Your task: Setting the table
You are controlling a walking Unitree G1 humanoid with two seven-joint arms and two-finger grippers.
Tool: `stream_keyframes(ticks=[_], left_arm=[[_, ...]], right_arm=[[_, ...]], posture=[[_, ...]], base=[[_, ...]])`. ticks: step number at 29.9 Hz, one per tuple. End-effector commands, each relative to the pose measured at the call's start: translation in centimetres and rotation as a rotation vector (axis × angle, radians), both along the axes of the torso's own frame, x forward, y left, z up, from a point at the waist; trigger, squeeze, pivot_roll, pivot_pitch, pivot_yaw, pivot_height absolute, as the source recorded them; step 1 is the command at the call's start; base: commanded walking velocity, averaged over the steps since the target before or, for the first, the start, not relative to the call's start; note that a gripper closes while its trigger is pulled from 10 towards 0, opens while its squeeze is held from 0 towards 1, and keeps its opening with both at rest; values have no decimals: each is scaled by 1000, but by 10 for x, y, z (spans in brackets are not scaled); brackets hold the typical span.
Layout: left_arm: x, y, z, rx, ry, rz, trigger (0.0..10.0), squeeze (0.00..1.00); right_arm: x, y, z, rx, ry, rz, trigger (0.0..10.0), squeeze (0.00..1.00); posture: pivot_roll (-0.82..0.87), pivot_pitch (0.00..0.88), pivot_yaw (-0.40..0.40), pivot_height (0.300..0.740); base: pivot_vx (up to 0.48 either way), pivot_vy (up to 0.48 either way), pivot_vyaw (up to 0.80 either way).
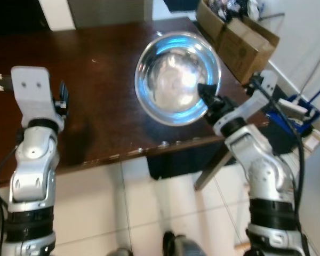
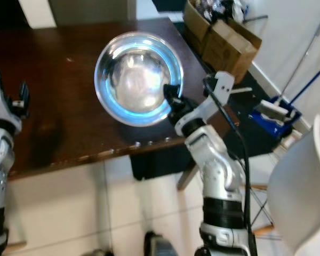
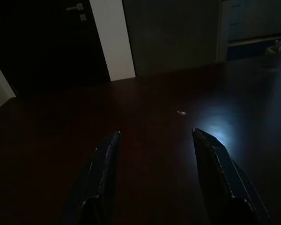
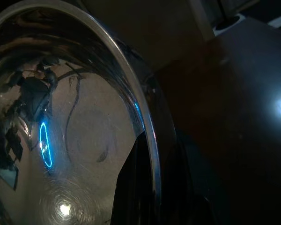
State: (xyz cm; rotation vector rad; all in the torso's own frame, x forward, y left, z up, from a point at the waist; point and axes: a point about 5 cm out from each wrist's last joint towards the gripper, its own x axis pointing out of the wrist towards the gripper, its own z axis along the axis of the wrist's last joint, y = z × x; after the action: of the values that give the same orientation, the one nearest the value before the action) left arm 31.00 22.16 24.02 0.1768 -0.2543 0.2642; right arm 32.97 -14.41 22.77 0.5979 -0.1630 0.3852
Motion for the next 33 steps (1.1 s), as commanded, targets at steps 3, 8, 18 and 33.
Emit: stream_keyframes(ticks=[3,8,18,33], left_arm=[[-2,5,-7,8,25,14,10000,0],[-2,-1,-9,25,32,-23,10000,0],[-1,-10,-10,10,39,-120,10000,0],[-5,-87,17,154,57,-874,10000,0]], right_arm=[[-1,5,2,12,-18,17,10000,0],[-1,4,2,10,-19,17,10000,0],[-1,4,-1,-19,5,37,10000,0],[26,-44,-14,-16,180,-162,10000,0]], posture=[[-54,104,7,740],[-56,98,7,740],[-59,89,8,740],[-54,99,22,740]], base=[[412,0,0],[411,0,0],[189,0,0],[0,0,0]])
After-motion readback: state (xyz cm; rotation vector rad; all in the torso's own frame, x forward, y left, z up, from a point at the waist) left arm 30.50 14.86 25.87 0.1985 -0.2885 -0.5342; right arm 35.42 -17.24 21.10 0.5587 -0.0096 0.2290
